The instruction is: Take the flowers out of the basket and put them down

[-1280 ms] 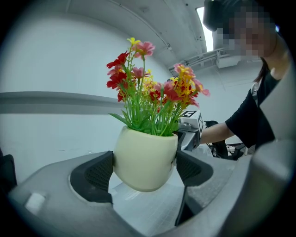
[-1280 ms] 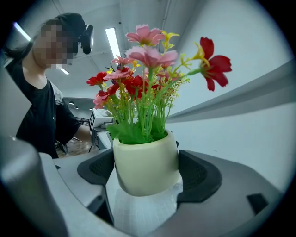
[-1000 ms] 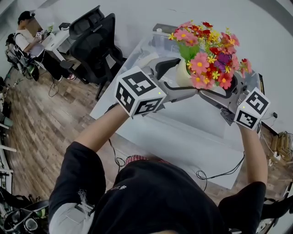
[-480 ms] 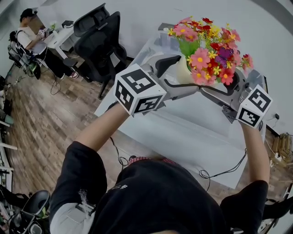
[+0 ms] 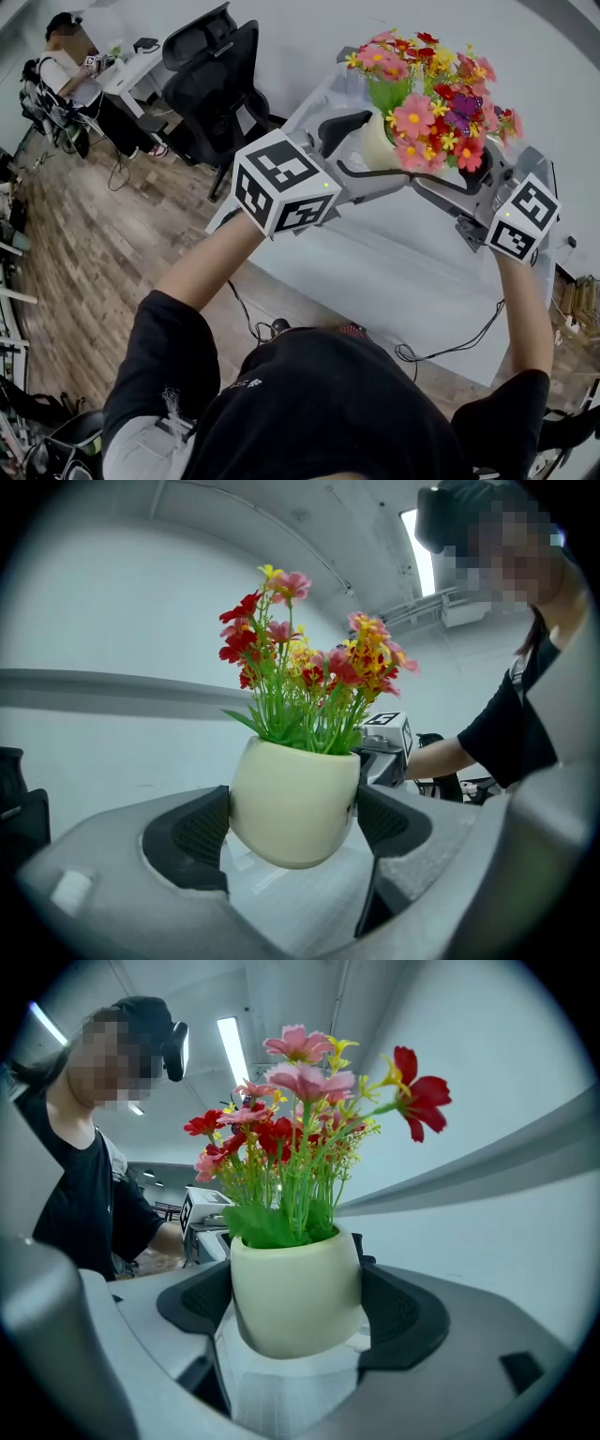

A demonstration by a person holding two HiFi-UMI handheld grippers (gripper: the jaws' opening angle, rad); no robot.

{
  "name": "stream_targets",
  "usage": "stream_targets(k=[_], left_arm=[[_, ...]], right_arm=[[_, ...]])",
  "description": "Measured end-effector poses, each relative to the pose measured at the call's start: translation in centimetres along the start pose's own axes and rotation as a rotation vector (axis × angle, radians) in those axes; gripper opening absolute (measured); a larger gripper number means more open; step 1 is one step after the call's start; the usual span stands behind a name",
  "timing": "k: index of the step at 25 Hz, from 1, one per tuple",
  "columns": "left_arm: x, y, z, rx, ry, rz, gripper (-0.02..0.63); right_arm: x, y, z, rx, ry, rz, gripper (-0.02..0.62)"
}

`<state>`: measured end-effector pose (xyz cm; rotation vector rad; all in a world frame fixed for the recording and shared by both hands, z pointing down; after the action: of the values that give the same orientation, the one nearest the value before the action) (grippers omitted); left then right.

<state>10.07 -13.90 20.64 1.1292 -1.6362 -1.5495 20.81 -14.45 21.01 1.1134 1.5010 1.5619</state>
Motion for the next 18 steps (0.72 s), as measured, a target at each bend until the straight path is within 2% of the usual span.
stream_targets(k=[7,11,15,18], left_arm=[[-1.1,-0.7,2.5,-0.012,-0.005,0.006,0.437],[1.3,0.5,2.9,-0.005,-0.013,0.009,0.437],[5.4,1.9,7.1,-0.016,-0.02,0.011,0.437],[6.5,1.7,9.2,-0.03,-0.025,0.015,0.437]], right_arm=[[2.5,-1.3,-0.5,0.006,-0.004,0.008,0.443],[1.3,-0.4,-3.0,0.005,-0.014,0.001,0.443],[1.9,-0.4,-9.0,0.014,-0.02,0.008,0.442],[2.7,-1.3,-11.0,0.012,-0.024,0.004,0.443]])
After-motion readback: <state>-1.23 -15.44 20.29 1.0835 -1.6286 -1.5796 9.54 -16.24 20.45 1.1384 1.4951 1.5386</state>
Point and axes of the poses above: the fingertips, and each gripper's own axes: z backward along the fingers, x to its left, y out of its underside, the point moved 4 cm from there along z, backward along the fingers, and after that the axes turned 1 degree about y, right-handed, at the moved point
